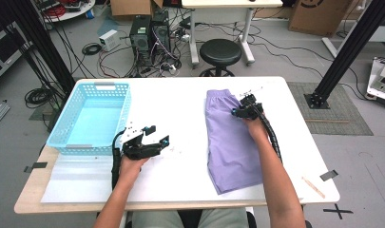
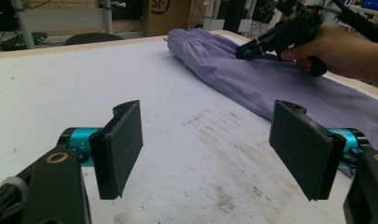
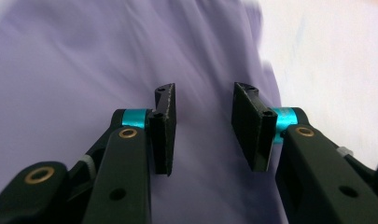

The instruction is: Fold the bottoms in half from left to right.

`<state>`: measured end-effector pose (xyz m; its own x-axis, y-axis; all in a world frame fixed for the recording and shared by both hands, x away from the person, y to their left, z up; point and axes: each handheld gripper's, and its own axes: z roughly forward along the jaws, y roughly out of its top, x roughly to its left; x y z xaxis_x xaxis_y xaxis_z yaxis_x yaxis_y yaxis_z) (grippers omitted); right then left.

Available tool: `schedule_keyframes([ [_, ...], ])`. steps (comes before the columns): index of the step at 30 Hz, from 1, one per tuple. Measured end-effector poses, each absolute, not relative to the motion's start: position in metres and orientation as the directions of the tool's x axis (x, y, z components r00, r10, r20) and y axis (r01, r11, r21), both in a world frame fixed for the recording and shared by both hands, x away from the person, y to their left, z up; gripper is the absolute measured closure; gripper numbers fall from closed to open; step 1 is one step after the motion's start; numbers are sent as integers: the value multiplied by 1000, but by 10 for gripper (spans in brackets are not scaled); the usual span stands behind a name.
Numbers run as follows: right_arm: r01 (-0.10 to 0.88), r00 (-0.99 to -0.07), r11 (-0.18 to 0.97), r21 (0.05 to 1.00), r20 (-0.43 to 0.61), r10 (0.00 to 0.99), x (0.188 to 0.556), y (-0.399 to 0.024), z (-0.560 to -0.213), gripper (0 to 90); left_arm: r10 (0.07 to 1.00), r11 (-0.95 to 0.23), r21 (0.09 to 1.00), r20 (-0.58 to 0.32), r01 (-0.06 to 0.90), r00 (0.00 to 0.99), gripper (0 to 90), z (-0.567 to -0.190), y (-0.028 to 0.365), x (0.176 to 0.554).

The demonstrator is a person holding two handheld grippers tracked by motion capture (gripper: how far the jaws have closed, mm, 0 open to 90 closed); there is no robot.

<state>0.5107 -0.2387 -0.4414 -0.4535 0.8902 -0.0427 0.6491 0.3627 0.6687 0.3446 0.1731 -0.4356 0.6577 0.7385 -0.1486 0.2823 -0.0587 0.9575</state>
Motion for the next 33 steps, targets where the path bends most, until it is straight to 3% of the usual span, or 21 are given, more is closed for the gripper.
schedule_keyframes([
  [2, 650, -435, 304, 697, 13, 901, 507, -248, -446, 599, 739, -60, 958, -147, 282, 658, 259, -435, 173, 344],
  [6, 646, -463, 332, 688, 7, 886, 500, -253, -440, 600, 740, -60, 958, -147, 282, 656, 259, -435, 174, 344],
  [10, 603, -450, 262, 753, 49, 892, 494, -262, -427, 700, 740, -53, 958, -152, 282, 655, 259, -435, 174, 344],
  [14, 642, -439, 315, 699, -2, 898, 494, -265, -433, 800, 741, -54, 958, -150, 281, 655, 259, -435, 174, 344],
  [17, 652, -444, 311, 691, 16, 896, 491, -270, -443, 795, 739, -56, 958, -150, 282, 657, 259, -435, 173, 344],
  [19, 659, -440, 290, 694, 42, 897, 486, -275, -442, 746, 738, -59, 958, -148, 282, 658, 259, -435, 173, 343],
  [25, 595, -436, 251, 764, 44, 899, 456, -295, -427, 735, 735, -61, 958, -148, 282, 661, 259, -438, 172, 342],
  [33, 628, -453, 313, 713, 7, 892, 432, -308, -441, 877, 735, -62, 962, -135, 265, 665, 259, -443, 174, 333],
])
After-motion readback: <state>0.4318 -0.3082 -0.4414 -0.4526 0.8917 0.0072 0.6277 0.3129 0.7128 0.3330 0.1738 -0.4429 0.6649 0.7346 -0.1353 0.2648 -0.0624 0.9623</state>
